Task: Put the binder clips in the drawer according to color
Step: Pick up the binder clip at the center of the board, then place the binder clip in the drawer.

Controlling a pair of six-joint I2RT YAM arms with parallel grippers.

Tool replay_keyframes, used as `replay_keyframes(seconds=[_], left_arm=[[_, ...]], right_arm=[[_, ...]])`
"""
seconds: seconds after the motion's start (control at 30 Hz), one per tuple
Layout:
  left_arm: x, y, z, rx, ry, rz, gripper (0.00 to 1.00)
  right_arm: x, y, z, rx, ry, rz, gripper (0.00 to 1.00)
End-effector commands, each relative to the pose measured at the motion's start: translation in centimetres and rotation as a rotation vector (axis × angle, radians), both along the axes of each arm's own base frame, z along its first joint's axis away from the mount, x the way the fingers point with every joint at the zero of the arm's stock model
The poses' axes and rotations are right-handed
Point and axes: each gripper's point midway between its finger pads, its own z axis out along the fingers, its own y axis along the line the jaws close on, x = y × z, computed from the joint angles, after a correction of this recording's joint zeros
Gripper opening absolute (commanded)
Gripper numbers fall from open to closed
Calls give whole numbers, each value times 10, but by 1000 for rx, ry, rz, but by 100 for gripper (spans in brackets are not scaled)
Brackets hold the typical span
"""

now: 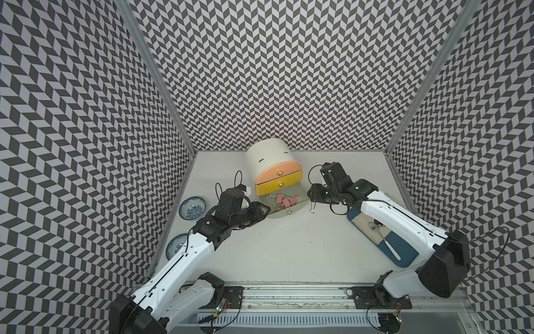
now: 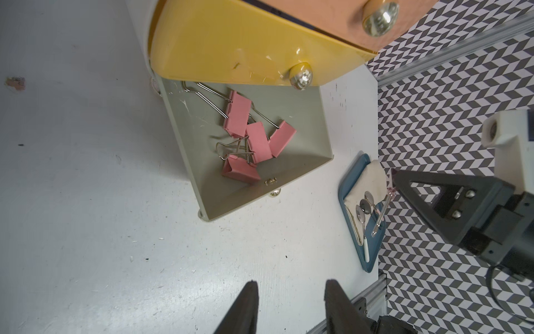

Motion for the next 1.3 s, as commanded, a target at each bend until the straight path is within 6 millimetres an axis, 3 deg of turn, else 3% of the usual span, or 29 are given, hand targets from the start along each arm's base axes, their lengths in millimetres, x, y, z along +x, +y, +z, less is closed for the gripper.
replay_keyframes(seconds=[0.0,0.2,0.5,0.9,1.27], left_arm=[[0,-1,4,-17,-23,10,41],[-6,2,-3,-13,-10,8,40],[-10,5,-2,-14,-10,12,40],[-5,1,8,-6,-19,-6,41],[0,-5,11,-8,-15,-24,41]], right_arm=[[19,14,15,54,-43,37,39],[42,31,18,93,-45,58,38],[67,49,-2,103,-8,76,40],[76,51,-10,106,-15,76,66],[76,41,6,115,-46,73,69]])
